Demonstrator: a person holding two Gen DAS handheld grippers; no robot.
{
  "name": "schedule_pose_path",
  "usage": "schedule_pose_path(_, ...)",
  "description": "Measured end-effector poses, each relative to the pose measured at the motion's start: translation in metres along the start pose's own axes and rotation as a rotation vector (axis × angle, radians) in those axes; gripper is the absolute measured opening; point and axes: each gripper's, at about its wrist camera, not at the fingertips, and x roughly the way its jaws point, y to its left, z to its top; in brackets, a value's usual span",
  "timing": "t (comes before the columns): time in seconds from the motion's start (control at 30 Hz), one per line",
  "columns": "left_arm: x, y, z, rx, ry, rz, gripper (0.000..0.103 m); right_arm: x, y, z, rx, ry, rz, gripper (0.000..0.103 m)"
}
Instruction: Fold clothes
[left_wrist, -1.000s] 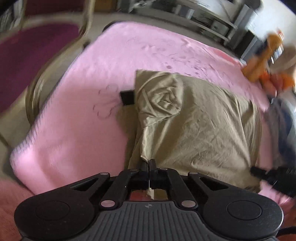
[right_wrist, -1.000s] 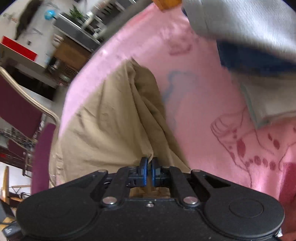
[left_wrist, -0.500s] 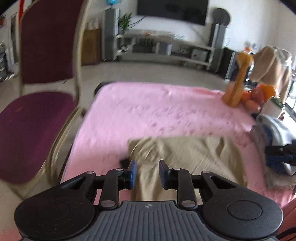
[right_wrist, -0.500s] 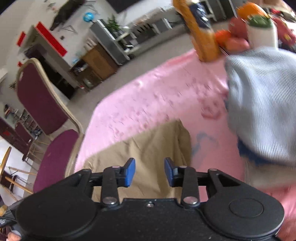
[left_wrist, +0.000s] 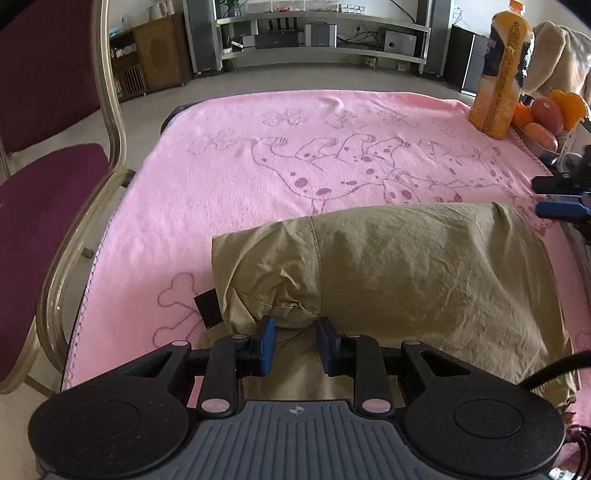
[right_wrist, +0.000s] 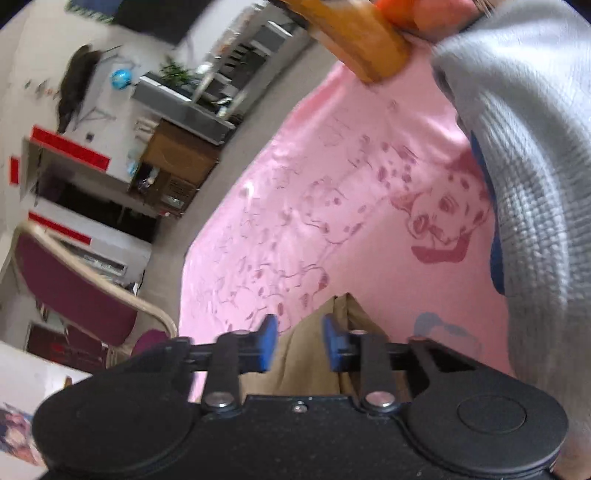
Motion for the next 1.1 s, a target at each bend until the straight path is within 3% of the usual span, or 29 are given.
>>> schedule_pose_path(0.33, 0.005, 0.005, 0.001, -0.014, 0.003, -0.016, 0.027, 0.027, -0.002, 0.007, 0.013, 0.059, -0.064, 0.024)
schedule_pose_path(0.6, 0.006, 0.006, 0.002, -0.019, 0.004, -0.021, 0.028, 0.045, -0.018, 0.013, 0.148, 0.057, -0.006, 0.023)
schedule_pose_path(0.63, 0.006, 0.007, 0.001, -0.020, 0.004, -0.021, 0.028, 0.046, -0.021, 0.013, 0.169, 0.053, -0.004, 0.020)
schedule_pose_path(0.67, 0.006, 0.007, 0.001, -0.020, 0.003, -0.021, 0.028, 0.047, -0.023, 0.012, 0.180, 0.047, -0.008, 0.011)
schedule_pose_path(0.77, 0.007, 0.007, 0.001, -0.021, 0.003, -0.021, 0.029, 0.045, -0.012, 0.007, 0.096, 0.013, -0.059, 0.002)
schedule_pose_path(0.9, 0.006, 0.007, 0.001, -0.019, 0.000, -0.021, 0.030, 0.034, 0.009, -0.006, -0.062, -0.063, -0.163, 0.001)
schedule_pose_path(1.1, 0.006, 0.006, -0.002, -0.006, -0.008, -0.015, 0.032, 0.029, 0.013, -0.015, -0.136, -0.087, -0.281, 0.001)
